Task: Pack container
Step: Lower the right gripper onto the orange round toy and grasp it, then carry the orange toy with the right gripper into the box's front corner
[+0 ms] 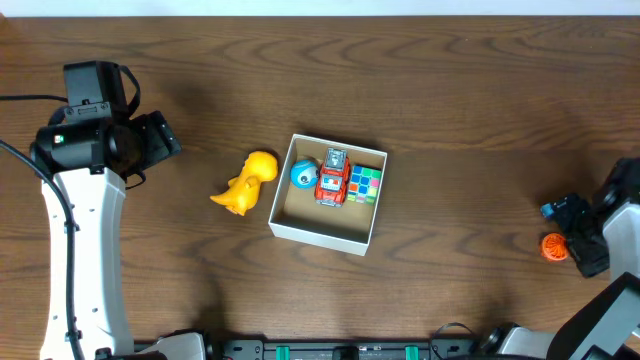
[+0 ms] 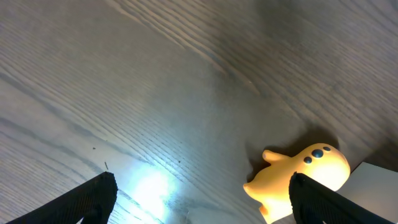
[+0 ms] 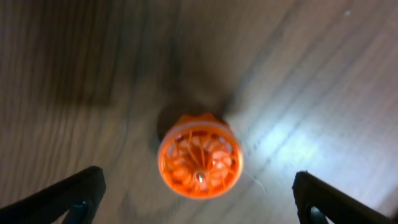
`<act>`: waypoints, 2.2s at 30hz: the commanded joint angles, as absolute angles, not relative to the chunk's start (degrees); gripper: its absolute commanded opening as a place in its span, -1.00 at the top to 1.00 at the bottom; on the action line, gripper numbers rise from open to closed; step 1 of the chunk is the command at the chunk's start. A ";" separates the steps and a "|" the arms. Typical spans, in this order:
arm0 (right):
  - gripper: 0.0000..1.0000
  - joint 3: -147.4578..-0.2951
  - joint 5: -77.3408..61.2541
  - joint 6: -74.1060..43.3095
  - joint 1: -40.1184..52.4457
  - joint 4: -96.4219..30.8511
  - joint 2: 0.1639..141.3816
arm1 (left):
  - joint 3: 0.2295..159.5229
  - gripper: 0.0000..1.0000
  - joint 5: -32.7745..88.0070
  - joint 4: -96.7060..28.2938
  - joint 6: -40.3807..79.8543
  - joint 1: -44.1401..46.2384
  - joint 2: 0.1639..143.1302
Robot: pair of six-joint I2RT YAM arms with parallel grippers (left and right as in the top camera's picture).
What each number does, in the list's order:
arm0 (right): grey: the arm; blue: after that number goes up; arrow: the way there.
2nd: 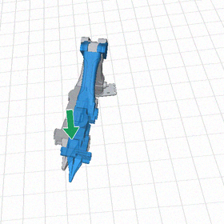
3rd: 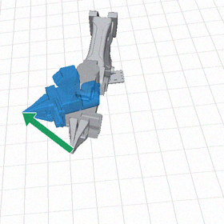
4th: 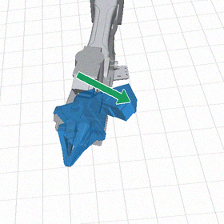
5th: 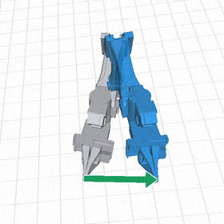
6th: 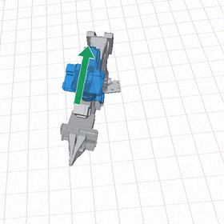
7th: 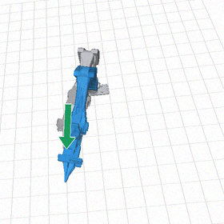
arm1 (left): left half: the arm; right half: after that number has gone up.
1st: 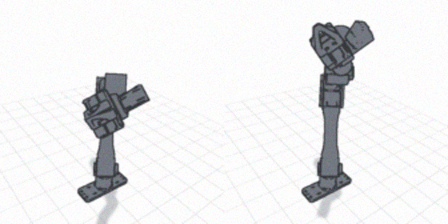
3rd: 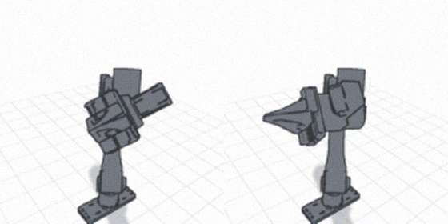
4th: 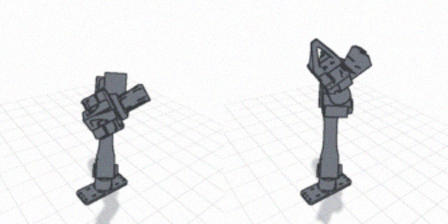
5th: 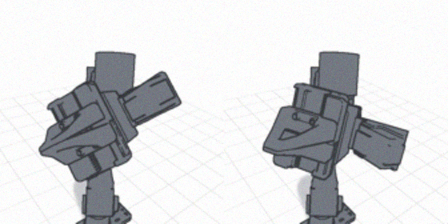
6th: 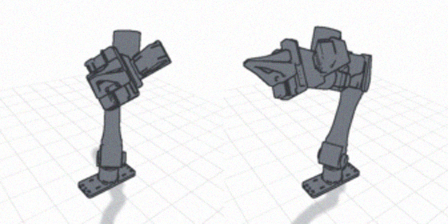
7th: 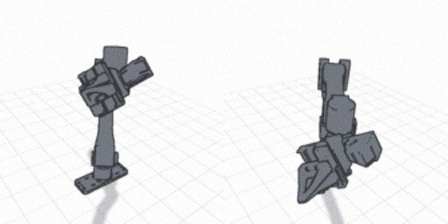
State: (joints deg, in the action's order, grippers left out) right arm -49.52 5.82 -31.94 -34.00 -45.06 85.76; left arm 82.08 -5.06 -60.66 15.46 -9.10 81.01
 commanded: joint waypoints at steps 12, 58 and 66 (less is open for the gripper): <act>-0.68 -40.29 5.50 -31.22 -34.06 -33.85 85.52 | 81.80 -0.81 -5.04 -60.82 16.19 -9.30 81.34; 0.97 -79.02 -1.78 -10.59 21.30 -58.59 82.98 | 81.80 -0.81 -4.91 -61.06 14.00 -8.05 81.34; 0.98 -79.00 -1.98 -7.09 35.27 -58.96 85.67 | 81.80 -0.81 -4.91 -61.04 14.02 -8.05 81.34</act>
